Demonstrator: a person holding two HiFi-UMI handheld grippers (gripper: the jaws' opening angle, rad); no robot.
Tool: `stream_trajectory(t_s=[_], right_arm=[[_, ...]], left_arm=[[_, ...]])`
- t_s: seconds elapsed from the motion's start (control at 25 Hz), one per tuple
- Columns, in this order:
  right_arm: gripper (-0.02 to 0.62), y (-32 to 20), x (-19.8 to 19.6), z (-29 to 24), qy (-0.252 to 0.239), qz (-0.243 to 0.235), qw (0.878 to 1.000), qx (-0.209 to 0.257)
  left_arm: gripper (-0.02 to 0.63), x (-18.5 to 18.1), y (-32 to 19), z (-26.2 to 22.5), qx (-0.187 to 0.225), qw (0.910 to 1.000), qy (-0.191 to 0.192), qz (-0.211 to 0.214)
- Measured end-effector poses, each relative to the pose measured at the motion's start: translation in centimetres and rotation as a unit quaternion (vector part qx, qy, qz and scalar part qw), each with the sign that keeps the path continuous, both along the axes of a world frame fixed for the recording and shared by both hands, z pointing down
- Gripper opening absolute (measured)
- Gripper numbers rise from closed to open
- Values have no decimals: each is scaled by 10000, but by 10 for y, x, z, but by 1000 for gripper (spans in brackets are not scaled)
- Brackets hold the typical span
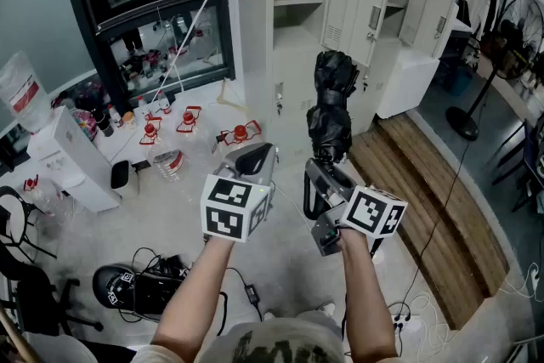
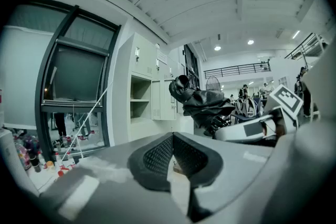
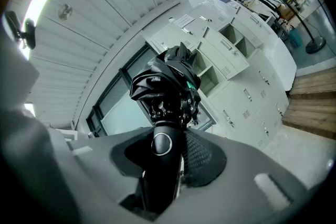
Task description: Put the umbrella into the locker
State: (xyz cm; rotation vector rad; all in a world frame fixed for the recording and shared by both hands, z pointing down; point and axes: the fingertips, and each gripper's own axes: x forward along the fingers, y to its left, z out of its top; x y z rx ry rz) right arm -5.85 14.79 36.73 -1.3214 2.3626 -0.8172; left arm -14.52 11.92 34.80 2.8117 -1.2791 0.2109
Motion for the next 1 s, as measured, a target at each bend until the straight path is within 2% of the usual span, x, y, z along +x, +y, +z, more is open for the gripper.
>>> stream_trajectory(t_s=[0.56, 1.0], right_arm=[[135, -15, 9, 11, 3, -26, 10000, -22], [135, -75, 69, 16, 40, -230, 9997, -44]], left_arm=[[5, 11, -18, 12, -56, 10000, 10, 60], [5, 69, -79, 22, -140, 9998, -134, -109]])
